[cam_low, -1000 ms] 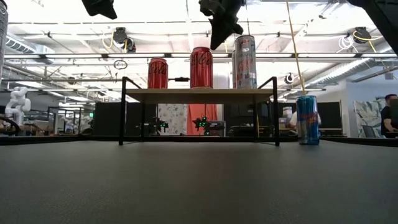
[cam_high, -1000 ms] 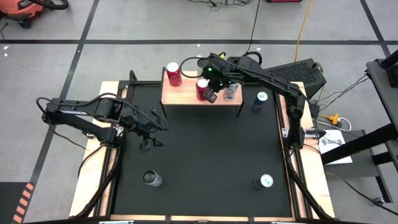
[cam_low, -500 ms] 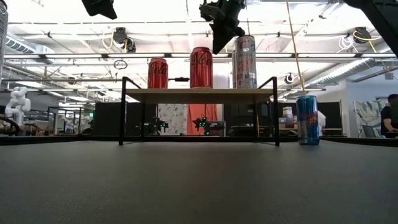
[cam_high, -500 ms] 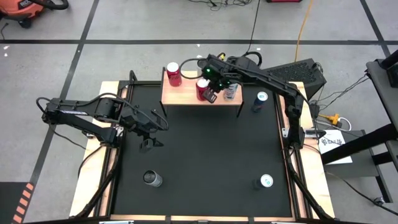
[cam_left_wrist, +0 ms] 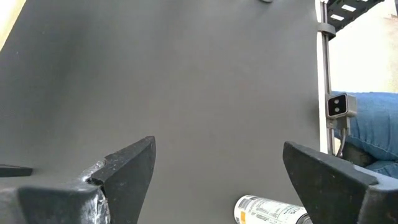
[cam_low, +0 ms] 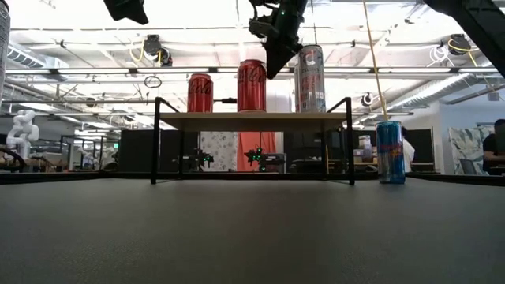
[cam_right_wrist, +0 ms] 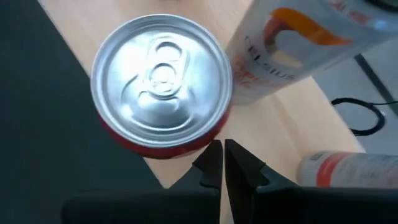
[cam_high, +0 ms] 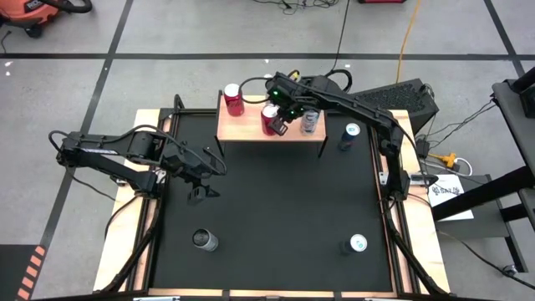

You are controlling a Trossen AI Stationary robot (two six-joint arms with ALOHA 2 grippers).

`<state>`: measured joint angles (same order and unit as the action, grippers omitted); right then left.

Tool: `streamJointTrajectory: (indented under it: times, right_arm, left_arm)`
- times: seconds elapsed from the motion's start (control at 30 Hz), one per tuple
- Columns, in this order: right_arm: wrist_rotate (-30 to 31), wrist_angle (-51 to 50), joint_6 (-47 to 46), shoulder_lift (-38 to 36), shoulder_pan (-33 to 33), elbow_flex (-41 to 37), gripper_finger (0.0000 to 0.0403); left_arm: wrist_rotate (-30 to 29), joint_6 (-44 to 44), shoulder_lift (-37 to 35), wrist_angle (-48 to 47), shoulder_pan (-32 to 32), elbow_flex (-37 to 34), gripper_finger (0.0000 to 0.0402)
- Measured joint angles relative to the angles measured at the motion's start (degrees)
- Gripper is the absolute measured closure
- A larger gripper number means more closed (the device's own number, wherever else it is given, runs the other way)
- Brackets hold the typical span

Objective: Place canned beverage on shelf
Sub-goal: Put the red soda can on the shelf aligned with the other red soda can

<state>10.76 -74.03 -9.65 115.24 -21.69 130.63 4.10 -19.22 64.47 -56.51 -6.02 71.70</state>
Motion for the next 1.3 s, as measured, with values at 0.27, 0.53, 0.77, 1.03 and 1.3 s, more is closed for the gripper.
streamJointTrajectory:
  times: [0.27, 0.53, 0.77, 1.03, 1.3]
  right_arm:
    - [-0.28, 3.07, 0.31, 0.70, -0.09, 0.00, 0.0403]
    - [-0.33, 2.77, 0.28, 0.70, -0.01, 0.00, 0.0403]
    - [-0.55, 2.97, 0.27, 0.70, 0.12, 0.00, 0.0403]
    - [-3.56, 4.83, 0.24, 0.67, 0.95, -0.02, 0.0403]
    - [-3.51, 4.30, 0.48, 0.67, 1.71, -0.02, 0.0403]
  left_arm:
    - [0.00, 0.02, 0.00, 0.00, -0.01, 0.00, 0.0047]
    - [0.00, 0.04, 0.00, 0.00, 0.00, 0.00, 0.0047]
    - [0.00, 0.07, 0.00, 0.00, -0.01, 0.00, 0.0047]
    - [0.00, 0.09, 0.00, 0.00, -0.02, 0.00, 0.0047]
    - [0.00, 0.15, 0.00, 0.00, 0.00, 0.00, 0.0047]
